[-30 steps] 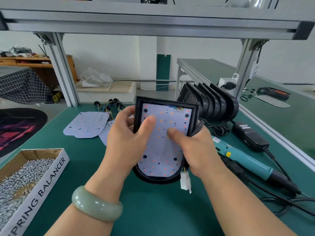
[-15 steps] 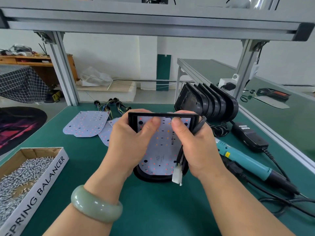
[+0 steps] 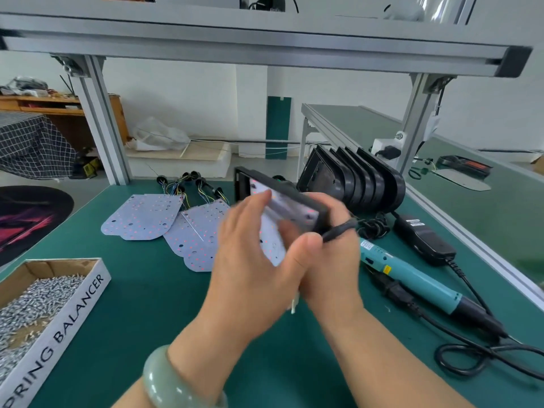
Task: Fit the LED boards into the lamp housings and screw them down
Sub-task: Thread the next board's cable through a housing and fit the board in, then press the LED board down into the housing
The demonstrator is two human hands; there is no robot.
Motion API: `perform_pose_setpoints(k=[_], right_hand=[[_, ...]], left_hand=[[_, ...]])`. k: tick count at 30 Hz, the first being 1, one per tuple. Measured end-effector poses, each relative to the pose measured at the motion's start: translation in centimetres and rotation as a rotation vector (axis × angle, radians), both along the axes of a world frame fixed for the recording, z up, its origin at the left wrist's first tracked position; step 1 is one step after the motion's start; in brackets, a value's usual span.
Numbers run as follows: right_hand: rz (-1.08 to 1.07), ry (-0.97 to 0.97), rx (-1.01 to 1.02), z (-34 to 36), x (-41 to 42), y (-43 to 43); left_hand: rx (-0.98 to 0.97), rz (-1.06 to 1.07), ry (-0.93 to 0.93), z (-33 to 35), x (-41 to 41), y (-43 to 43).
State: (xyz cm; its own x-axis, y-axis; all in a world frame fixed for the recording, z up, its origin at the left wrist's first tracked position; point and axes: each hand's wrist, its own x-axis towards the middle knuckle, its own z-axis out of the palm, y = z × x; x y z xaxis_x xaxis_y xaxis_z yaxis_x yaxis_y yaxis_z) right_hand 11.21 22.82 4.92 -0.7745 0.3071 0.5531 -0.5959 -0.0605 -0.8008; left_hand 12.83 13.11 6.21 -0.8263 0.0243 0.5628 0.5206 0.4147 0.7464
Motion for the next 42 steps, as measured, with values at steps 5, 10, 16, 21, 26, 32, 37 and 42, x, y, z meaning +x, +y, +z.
perform_pose_setpoints(k=[5, 10, 16, 21, 26, 32, 37, 42], right_hand=[[0.284, 0.055, 0.443, -0.7, 0.3, -0.1], [-0.199, 0.054, 0.368, -0.3, 0.1, 1.0], [-0.171, -0.185, 0.754, -0.7, -1.1, 2.6], [-0.197, -0.202, 0.799, -0.4, -1.1, 3.5], [-0.137, -0.235, 0.865, -0.9, -0.9, 2.6], [-0.422, -0.082, 0.709, -1.4, -1.4, 1.8], [-0.217, -0.117, 0.681, -1.2, -0.9, 2.2], [-0.179, -0.104, 0.793, -0.9, -0.8, 2.1]], left_hand=[[0.418, 0.123, -0.059, 0.0, -1.3, -1.7], [0.445, 0.062, -0.16, -0.6, -3.1, -4.9], [0.421, -0.39, -0.106, -1.2, -3.1, -5.2], [0.507, -0.376, -0.126, -1.3, -3.5, -5.8], [0.487, -0.394, -0.108, -0.9, -3.8, -6.9], [0.438, -0.474, -0.103, -0.9, -3.2, -5.9], [0.604, -0.365, -0.143, -1.4, -3.9, -6.4], [0.608, -0.261, -0.197, -1.1, -4.0, -6.6]])
